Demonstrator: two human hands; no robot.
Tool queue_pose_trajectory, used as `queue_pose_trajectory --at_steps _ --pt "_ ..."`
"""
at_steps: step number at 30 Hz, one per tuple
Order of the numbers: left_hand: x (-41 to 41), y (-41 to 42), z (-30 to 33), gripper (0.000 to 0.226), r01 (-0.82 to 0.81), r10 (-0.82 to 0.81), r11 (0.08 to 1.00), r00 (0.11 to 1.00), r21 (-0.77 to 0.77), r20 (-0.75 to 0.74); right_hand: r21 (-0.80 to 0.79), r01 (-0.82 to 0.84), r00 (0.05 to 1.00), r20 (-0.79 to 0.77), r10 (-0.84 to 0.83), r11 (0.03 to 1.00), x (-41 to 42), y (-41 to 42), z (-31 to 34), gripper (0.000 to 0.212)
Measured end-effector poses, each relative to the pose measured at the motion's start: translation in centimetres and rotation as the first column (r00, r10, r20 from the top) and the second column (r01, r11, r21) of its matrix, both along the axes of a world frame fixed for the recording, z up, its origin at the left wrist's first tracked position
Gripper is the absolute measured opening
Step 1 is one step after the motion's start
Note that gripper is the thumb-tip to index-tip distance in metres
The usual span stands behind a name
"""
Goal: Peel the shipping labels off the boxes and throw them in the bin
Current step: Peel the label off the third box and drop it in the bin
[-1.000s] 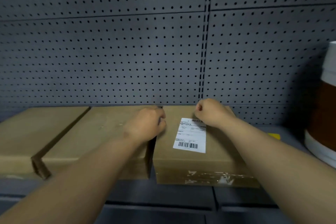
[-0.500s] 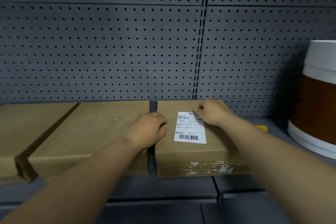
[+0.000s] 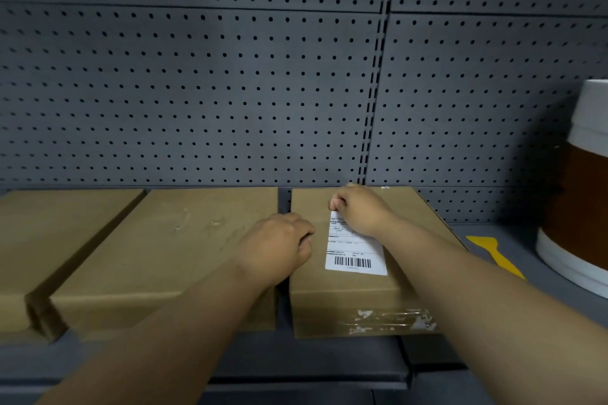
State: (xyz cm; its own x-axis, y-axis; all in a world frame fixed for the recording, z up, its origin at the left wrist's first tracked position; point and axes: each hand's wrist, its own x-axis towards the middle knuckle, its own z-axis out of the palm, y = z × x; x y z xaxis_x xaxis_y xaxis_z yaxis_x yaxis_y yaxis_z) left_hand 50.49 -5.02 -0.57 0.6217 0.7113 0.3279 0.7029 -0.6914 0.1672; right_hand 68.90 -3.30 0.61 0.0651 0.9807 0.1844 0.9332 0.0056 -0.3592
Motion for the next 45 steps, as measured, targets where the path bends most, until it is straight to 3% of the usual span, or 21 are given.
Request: queue_pose_trajectory --at_steps 6,12,16,20,28,40,45 --pt "0.1 0.0 0.1 0.032 -0.001 0.001 1.0 1.0 0.003 -0.026 -0.028 -0.009 0.999 0.034 0.01 1.0 -0.1 0.1 -0.1 0.024" --pt "0.2 -0.1 0.2 0.032 -0.011 0.011 1.0 0.999 0.004 -0.041 -0.061 0.028 0.999 -0.044 -0.031 0.998 0.1 0.2 -0.5 0.022" --pt "0.1 -0.1 0.3 0.033 -0.01 0.011 1.0 0.999 0.011 -0.052 0.008 0.022 0.985 -0.172 -0.02 1.0 0.5 -0.1 -0.7 0.02" --pt "0.1 -0.1 0.2 0.033 -0.004 0.005 1.0 0.998 0.016 -0.063 0.051 -0.043 0.994 -0.103 0.048 0.998 0.5 -0.4 -0.8 0.021" --pt "0.1 0.1 0.0 0.035 -0.008 0.012 0.999 0.997 0.052 -0.074 0.127 -0.01 0.97 -0.24 0.041 0.992 0.5 -0.6 -0.9 0.01" --pt "0.1 0.3 -0.4 0.035 0.001 0.004 0.998 0.997 0.07 -0.082 0.087 -0.01 0.998 -0.054 0.015 0.996 0.4 -0.1 -1.4 0.015" --pt "0.2 0.4 -0.4 0.036 -0.001 0.006 0.998 0.996 0.058 -0.085 0.155 0.069 0.975 -0.22 -0.034 0.985 0.6 -0.6 -1.0 0.024"
